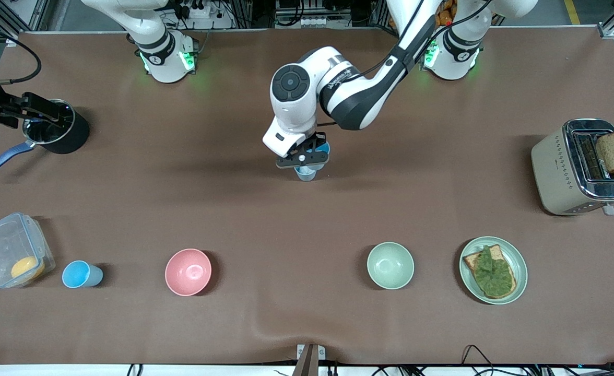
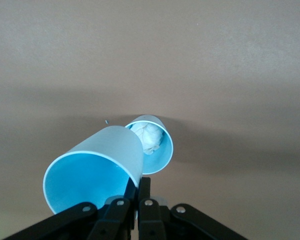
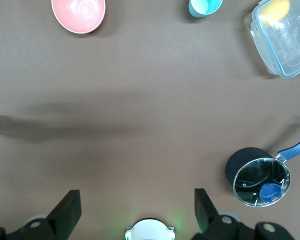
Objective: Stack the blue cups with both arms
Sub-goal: 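Lower the cup into the middle cup and open the left gripper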
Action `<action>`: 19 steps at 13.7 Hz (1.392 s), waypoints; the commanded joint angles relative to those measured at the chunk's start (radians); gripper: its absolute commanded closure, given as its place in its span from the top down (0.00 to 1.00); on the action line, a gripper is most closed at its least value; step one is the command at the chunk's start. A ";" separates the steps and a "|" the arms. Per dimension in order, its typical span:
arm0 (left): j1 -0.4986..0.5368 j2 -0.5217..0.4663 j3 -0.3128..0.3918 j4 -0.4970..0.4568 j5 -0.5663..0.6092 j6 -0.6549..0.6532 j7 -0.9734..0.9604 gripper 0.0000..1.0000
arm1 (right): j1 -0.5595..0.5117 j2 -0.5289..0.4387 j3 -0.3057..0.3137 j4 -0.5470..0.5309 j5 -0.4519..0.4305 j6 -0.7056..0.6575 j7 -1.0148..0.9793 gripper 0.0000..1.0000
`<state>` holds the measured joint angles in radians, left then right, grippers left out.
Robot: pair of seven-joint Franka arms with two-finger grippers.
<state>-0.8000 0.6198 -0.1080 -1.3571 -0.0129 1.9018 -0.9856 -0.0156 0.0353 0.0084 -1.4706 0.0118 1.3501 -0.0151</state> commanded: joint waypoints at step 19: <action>-0.045 0.070 0.047 0.055 -0.059 0.068 -0.082 0.00 | -0.015 0.011 0.010 0.024 -0.006 -0.019 -0.014 1.00</action>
<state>-0.8371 0.6770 -0.0709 -1.3282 -0.0509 1.9731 -1.0610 -0.0156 0.0355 0.0080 -1.4706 0.0118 1.3488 -0.0152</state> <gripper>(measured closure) 0.960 0.000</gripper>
